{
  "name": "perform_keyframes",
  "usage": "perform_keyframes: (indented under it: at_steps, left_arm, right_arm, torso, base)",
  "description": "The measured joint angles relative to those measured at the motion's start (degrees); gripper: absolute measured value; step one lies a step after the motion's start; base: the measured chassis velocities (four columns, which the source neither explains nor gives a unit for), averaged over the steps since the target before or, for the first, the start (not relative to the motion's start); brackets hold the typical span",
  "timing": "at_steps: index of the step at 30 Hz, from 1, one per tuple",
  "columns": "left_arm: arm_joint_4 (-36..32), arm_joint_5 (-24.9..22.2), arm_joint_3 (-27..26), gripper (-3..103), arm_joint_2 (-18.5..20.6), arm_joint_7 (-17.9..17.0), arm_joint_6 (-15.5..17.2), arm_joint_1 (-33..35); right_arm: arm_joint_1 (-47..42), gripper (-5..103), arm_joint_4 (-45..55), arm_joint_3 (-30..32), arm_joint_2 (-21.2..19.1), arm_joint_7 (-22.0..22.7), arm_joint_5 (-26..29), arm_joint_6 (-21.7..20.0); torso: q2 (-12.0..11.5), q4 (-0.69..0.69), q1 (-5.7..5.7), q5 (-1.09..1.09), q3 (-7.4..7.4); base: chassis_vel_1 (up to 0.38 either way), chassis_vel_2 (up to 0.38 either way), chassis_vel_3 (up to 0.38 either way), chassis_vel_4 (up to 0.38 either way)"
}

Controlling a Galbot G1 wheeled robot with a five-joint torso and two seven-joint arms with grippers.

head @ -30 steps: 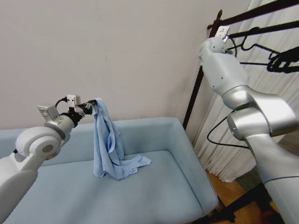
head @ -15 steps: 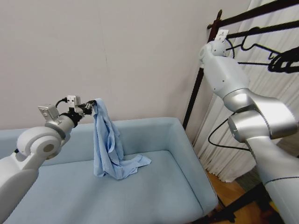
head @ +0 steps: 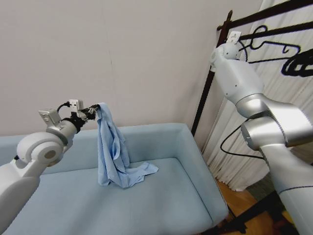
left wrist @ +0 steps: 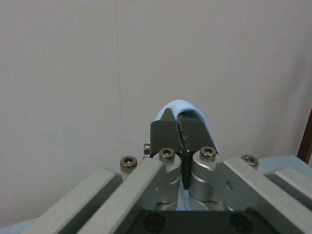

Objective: Pick up the clothes from the sofa and hang them on the clothes hanger.

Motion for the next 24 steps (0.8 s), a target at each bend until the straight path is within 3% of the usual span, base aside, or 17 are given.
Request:
perform_keyframes:
  at_steps: [2, 3, 6, 7, 19, 24]
  left_arm:
    - [0.0, 0.0, -0.03, 0, 0.02, 0.0, -0.01, 0.01]
    - [0.0, 0.0, -0.04, 0, 0.04, 0.01, -0.02, 0.01]
    - [0.01, 0.0, -0.07, 0, 0.06, 0.02, -0.04, 0.01]
    - [0.01, 0.0, -0.07, 0, 0.06, 0.03, -0.05, 0.02]
    - [0.01, 0.03, -0.41, 0, -0.23, 0.04, -0.14, 0.29]
    - [-0.08, 0.17, -0.87, 0, -0.44, 0.04, -0.26, 0.72]
  right_arm:
    - [-0.1, 22, 0.21, -0.24, -0.26, 0.0, 0.06, 0.03]
    - [-0.16, 12, 0.38, -0.43, -0.42, 0.0, 0.13, 0.07]
    - [-0.23, 12, 0.84, -0.8, -0.72, 0.0, 0.38, 0.1]
    - [-0.24, 2, 1.03, -1.05, -0.81, 0.01, 0.45, 0.11]
    - [-1.05, 2, 2.43, -2.15, -1.16, 0.76, 0.2, 0.5]
    - [-1.63, 2, 3.82, -3.06, -1.39, 1.42, -2.3, 1.8]
  torso:
    - [0.0, 0.0, 0.0, 0.0, 0.0]
    - [0.0, 0.0, 0.0, 0.0, 0.0]
    - [0.0, 0.0, 0.0, 0.0, 0.0]
    - [0.0, 0.0, 0.0, 0.0, 0.0]
    - [0.0, 0.0, 0.0, 0.0, 0.0]
    - [0.0, 0.0, 0.0, 0.0, 0.0]
  base:
    - [0.0, 0.0, 0.0, 0.0]
    - [0.0, 0.0, 0.0, 0.0]
    - [0.0, 0.0, 0.0, 0.0]
    - [0.0, 0.0, 0.0, 0.0]
    - [0.0, 0.0, 0.0, 0.0]
    - [0.0, 0.0, 0.0, 0.0]
